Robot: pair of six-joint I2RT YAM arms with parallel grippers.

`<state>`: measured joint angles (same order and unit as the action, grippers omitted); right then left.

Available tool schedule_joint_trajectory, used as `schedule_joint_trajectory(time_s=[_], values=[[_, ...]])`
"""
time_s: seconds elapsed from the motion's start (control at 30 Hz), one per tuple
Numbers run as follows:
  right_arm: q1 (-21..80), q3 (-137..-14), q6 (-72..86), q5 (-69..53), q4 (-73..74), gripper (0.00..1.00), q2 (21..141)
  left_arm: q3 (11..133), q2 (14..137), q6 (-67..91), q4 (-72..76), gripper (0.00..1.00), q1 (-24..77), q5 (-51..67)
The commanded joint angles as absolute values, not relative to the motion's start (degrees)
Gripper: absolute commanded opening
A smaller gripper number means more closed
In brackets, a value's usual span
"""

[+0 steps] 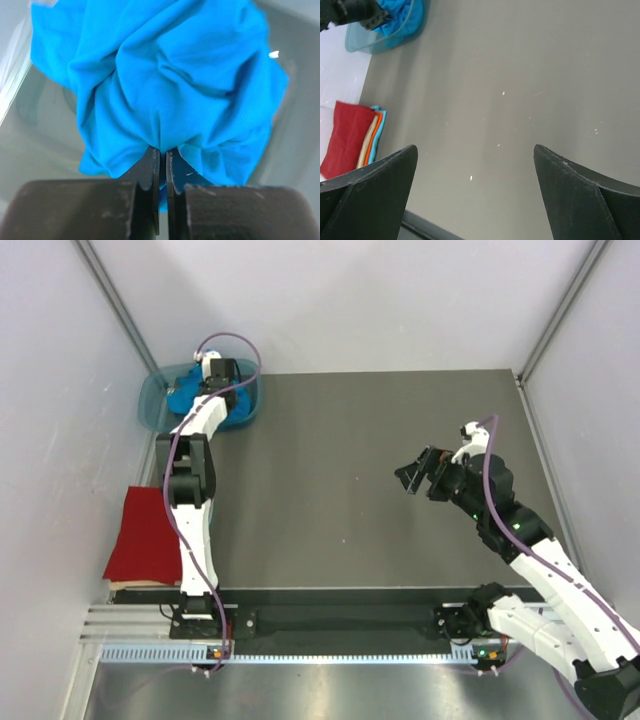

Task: Fold and stack the t-shirts
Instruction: Grab the tshirt from the pile, then move the tshirt to the center of the board

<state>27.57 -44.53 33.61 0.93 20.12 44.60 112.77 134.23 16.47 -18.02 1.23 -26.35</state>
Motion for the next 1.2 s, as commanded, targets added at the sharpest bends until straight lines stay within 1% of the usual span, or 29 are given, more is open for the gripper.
schedule_joint_trajectory(time_s=[0.0,0.23,0.27,0.37,0.43,0.47,0.5,0.53,0.6,0.7,0.73,0.77,0.8,0.83,0.9,0.93,0.97,1.0,1.07,1.1,1.17], values=[[26.98,-44.39,35.06,5.09,15.49,1.0,45.61,111.28,126.76,14.15,-8.1,0.0,2.55,-25.14],[26.9,-44.47,34.81,2.89,13.28,1.0,50.36,109.43,118.31,14.41,1.56,0.0,6.85,-19.43],[26.89,-44.21,35.07,3.42,13.01,1.0,50.45,108.81,116.91,15.02,2.97,0.0,7.46,-16.29],[26.89,-43.68,34.98,3.08,11.26,1.0,50.54,106.79,110.76,19.06,8.77,0.0,8.26,-9.61],[26.89,-43.68,34.72,2.64,10.9,1.0,50.1,105.65,105.75,21.69,13.33,0.0,9.05,-7.13],[26.89,-43.77,34.46,2.72,10.72,1.0,49.84,104.43,103.99,26.15,15.01,0.0,10.18,-5.64],[26.89,-44.03,34.19,3.42,10.9,1.0,49.75,102.93,100.67,29.58,17.38,0.0,10.98,-0.49],[26.89,-44.82,34.36,5.43,11.07,1.0,49.92,98.92,99.16,34.75,23.84,0.0,11.77,3.04],[26.81,-47.97,34.45,7.9,12.56,1.0,50.53,95.99,95.72,37.52,27.15,0.0,16.33,6.93],[26.72,-51.23,33.93,11.07,14.67,1.0,51.68,92.91,92.65,36.39,26.46,0.0,23.89,10.01],[26.81,-52.89,34.01,12.9,15.37,1.0,51.94,90.73,91.68,36.21,25.06,0.0,25.39,13.33],[26.81,-53.78,34.01,13.96,17.38,1.0,52.2,88.79,88.8,36.56,24.44,0.0,27.75,14.23],[26.72,-54.49,34.1,15.11,18.45,1.0,51.95,82.59,87.12,37.26,23.91,0.0,29.08,13.8],[26.72,-54.49,34.71,17.73,19.15,1.0,51.25,78.96,85.27,37.79,23.91,0.0,30.31,11.97],[26.55,-52.83,35.68,19.77,20.39,1.0,50.19,72.45,80.96,37.53,19.27,0.11,33.3,10.21],[26.54,-52.13,36.47,21.34,20.48,1.0,48.97,66.16,79.73,37.96,17.16,0.18,34.01,7.93],[26.37,-51.42,37.0,22.23,21.17,1.0,48.35,62.79,77.63,38.4,15.14,0.36,34.8,7.82],[26.37,-50.11,37.52,23.02,21.7,1.0,47.73,56.23,76.82,38.58,13.2,0.44,34.89,8.43],[26.02,-49.05,38.93,25.57,23.55,1.0,46.15,51.7,74.2,37.71,8.38,0.6,35.07,8.09],[25.84,-48.26,39.46,26.79,24.34,1.0,45.79,48.37,73.22,37.44,4.0,0.63,35.07,7.65],[25.32,-47.81,40.08,29.7,25.22,1.0,44.91,45.63,69.9,35.78,1.5,0.63,35.59,5.55]])
